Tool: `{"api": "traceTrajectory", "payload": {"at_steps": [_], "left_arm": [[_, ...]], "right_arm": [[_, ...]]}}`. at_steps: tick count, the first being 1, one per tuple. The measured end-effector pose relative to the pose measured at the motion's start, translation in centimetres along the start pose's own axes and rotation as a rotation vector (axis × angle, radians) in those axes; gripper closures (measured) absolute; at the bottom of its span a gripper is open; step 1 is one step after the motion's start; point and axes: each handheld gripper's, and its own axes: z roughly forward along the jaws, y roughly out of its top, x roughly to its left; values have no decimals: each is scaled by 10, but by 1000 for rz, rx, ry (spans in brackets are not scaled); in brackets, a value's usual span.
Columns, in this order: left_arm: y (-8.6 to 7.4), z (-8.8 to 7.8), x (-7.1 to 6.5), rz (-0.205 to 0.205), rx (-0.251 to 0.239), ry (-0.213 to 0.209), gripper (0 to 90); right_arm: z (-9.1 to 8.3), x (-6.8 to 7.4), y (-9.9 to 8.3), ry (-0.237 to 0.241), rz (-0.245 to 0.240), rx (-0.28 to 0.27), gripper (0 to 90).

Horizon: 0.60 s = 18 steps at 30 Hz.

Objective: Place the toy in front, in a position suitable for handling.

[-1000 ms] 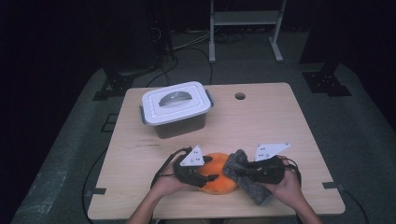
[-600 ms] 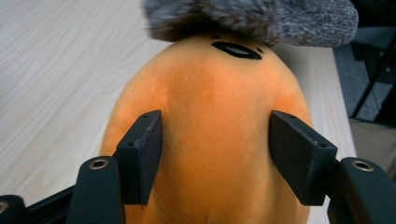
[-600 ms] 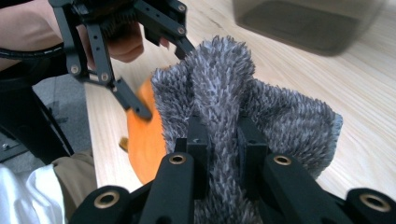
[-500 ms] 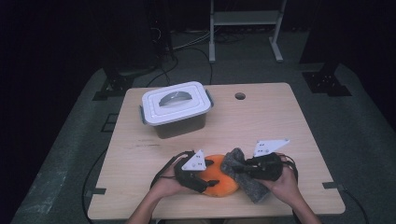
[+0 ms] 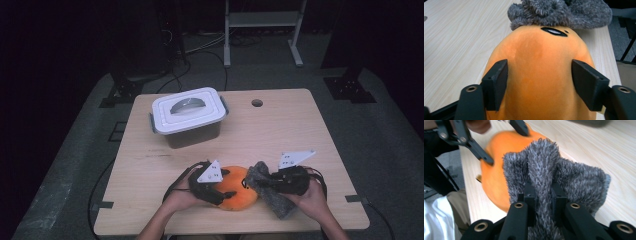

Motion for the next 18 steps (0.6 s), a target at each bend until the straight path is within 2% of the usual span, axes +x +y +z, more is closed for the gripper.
{"api": "traceTrajectory", "payload": {"at_steps": [2,6,8,10,14,18], "left_arm": [[0,0,0,-1,0,-4,327],[2,2,-3,11,1,-9,327],[3,2,-4,20,7,-3,327],[2,1,-4,24,9,6,339],[3,0,-4,27,-13,48,451],[12,3,-8,49,-65,76,505]], "right_arm": [[-4,-2,-1,-6,14,-4,784],[-5,6,11,15,-4,-59,785],[-1,10,17,28,-19,-62,785],[6,13,20,29,-38,-43,784],[4,9,15,21,-23,-41,784],[-2,5,14,8,-3,-49,784]]}}
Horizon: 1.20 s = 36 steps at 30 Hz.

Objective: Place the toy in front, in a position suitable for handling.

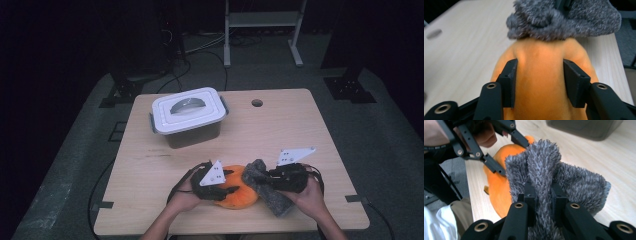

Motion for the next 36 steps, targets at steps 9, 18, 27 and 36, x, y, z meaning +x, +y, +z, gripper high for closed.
{"api": "traceTrajectory", "payload": {"at_steps": [9,18,27,36], "left_arm": [[5,2,0,-13,-1,-41,347],[-4,3,4,-83,24,-51,279],[6,-4,4,-55,47,-54,194],[-2,2,6,-79,112,-64,263]], "right_arm": [[4,-3,3,8,8,-20,784],[9,7,-2,18,-38,21,784],[12,8,3,18,-42,11,784],[13,16,2,14,-79,28,784]]}}
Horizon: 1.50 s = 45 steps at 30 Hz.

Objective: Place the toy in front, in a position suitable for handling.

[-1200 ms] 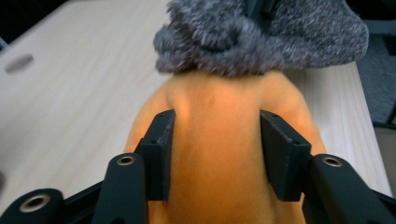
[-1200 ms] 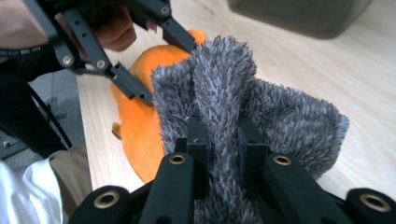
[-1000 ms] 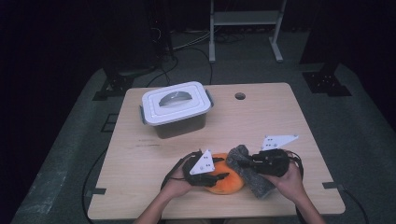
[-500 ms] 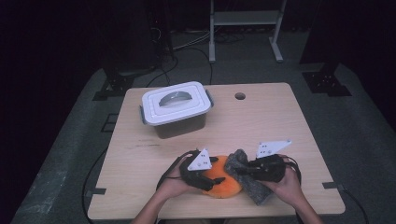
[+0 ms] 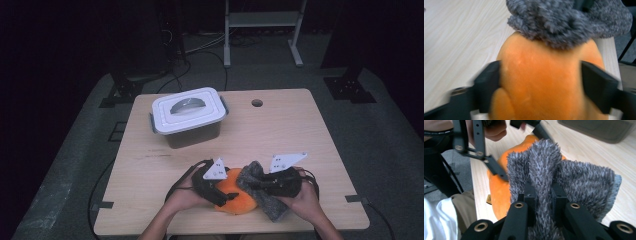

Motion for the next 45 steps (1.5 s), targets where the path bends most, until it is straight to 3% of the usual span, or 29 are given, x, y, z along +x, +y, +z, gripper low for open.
{"api": "traceTrajectory", "payload": {"at_steps": [3,6,8,11,14,15,17,21,28,31,34,38,45], "left_arm": [[1,-3,-1,34,-26,26,388],[3,-6,-1,58,-92,80,428],[3,-5,-3,99,-108,126,424],[2,-2,-4,112,-94,113,392],[4,-5,0,51,-84,87,211],[5,-6,2,21,-86,81,177],[4,-5,2,1,-80,73,144],[1,-2,0,36,-54,64,276],[-1,-4,-3,53,-64,61,312],[4,-3,-9,98,-69,57,320],[6,-2,-15,134,-50,74,321],[1,-4,-11,114,-65,62,330],[2,-2,-12,129,-72,62,328]], "right_arm": [[-4,-3,2,-1,18,-23,785],[-9,-7,6,-28,22,-48,785],[-11,-9,8,-41,30,-65,785],[-10,-11,8,-42,37,-70,785],[-2,-7,5,-34,23,-41,785],[-1,-6,5,-33,15,-37,785],[0,-2,5,-35,-5,-30,784],[-1,-2,1,-27,-8,-15,784],[-15,-13,-11,-33,36,4,784],[-19,-12,-4,-34,42,-37,784],[-11,-9,7,-30,23,-42,784],[-6,-11,5,-21,27,-32,784],[-18,-20,-9,-36,73,-21,784]]}}
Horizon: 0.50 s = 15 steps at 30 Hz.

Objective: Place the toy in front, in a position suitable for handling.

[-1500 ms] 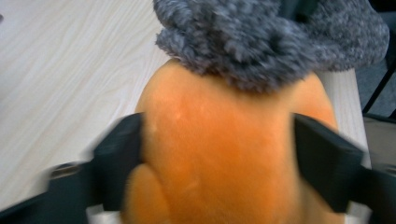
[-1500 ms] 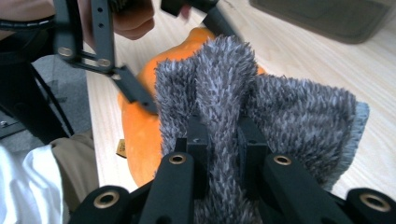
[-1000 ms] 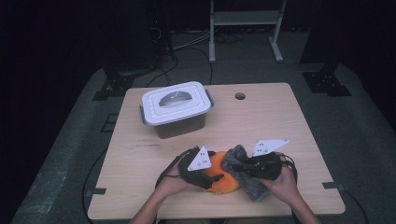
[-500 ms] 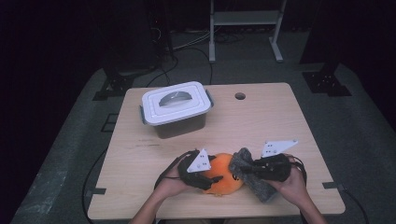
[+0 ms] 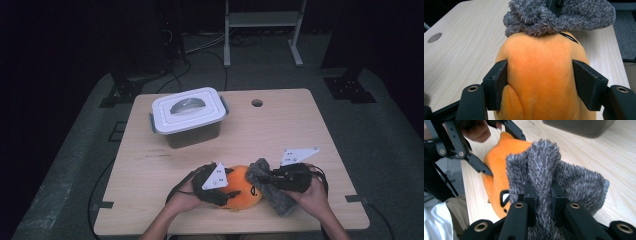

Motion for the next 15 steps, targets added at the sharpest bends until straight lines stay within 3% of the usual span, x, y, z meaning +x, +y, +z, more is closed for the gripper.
{"api": "traceTrajectory", "payload": {"at_steps": [5,7,15], "left_arm": [[2,1,-5,55,-10,-11,333],[1,0,-4,48,-9,-13,333],[-3,0,3,0,-8,-4,327]], "right_arm": [[6,8,15,3,-29,-32,784],[9,8,16,2,-38,-25,784],[4,-5,-2,2,20,-2,784]]}}
